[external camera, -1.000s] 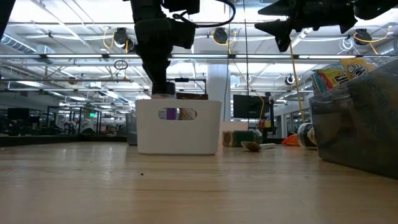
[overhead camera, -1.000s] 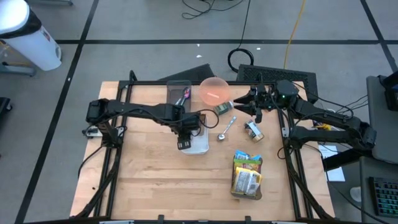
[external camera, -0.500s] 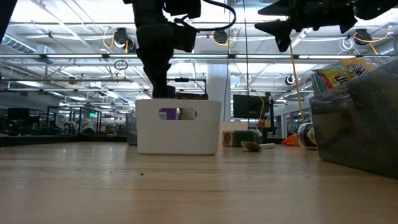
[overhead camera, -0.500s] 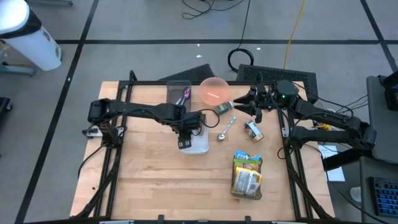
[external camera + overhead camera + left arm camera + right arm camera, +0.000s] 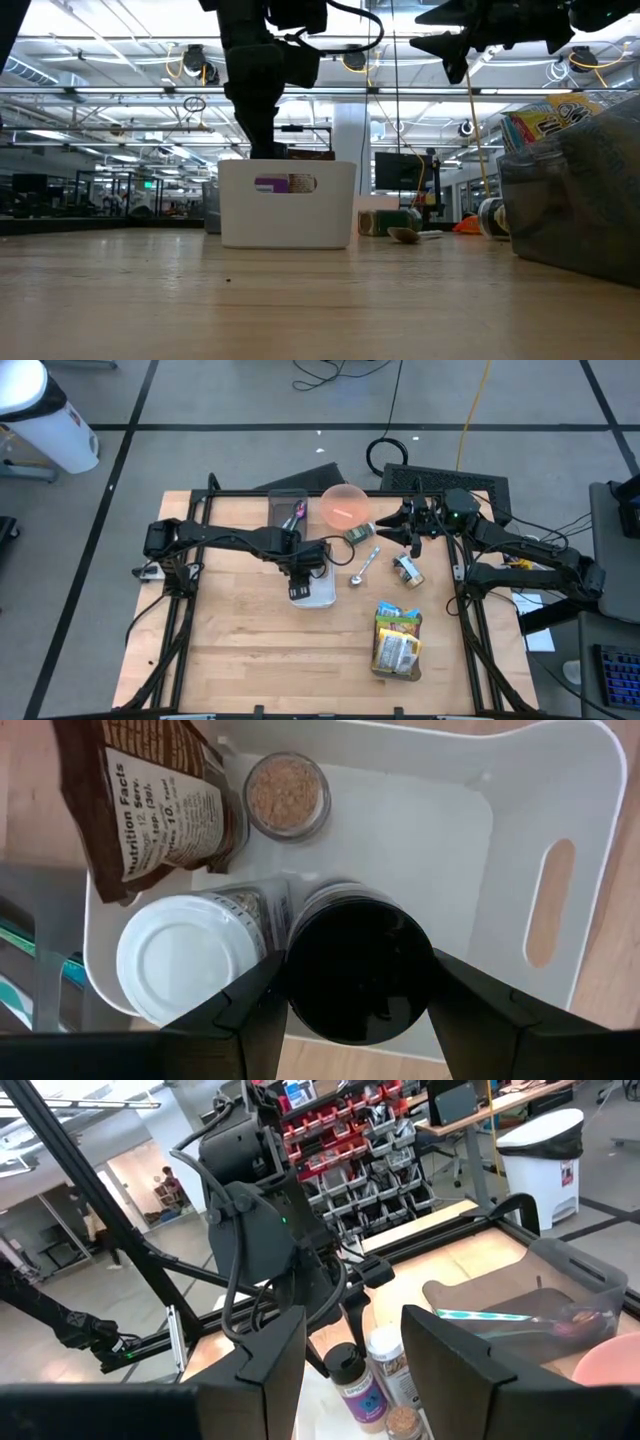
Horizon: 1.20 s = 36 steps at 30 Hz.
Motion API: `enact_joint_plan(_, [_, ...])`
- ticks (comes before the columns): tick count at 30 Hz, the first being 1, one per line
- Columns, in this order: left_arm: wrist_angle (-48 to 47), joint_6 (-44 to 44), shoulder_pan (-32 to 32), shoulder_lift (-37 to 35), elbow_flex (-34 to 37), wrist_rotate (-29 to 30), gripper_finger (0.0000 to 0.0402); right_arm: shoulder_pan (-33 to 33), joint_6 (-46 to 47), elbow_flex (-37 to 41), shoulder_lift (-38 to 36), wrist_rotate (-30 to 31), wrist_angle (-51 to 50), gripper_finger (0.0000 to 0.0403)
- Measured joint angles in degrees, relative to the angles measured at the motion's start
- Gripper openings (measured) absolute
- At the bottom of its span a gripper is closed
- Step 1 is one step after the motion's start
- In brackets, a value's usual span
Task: Pick & Place Food Item
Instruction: Put the purple seasoning bottle into the white bin, then put the blue pattern spoon into the top black transparent bin
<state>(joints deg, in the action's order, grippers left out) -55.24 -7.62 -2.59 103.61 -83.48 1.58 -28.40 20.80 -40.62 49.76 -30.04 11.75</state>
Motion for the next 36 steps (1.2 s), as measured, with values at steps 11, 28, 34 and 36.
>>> enact_joint_plan(11, [-0.4, -0.7, 0.0, 0.2, 0.1, 0.0, 0.0278, 0.0, 0.0, 0.0, 0.0, 0.0, 0.0, 0.0157])
enact_joint_plan(28, [-0.6, -1.3, 0.0, -0.3, 0.0, -3.1, 0.0279, 0.0, 0.0, 0.0, 0.0, 0.0, 0.0, 0.0157])
enact_joint_plan(34, [-1.6, -1.2, -0.1, -2.2, 0.0, -3.1, 0.0275, 0.0, 0.0, 0.0, 0.0, 0.0, 0.0, 0.0157])
enact_joint_plan(36, [-1.9, -1.3, -0.1, -3.0, -0.1, -3.1, 0.0278, 0.0, 0.0, 0.0, 0.0, 0.0, 0.0, 0.0157])
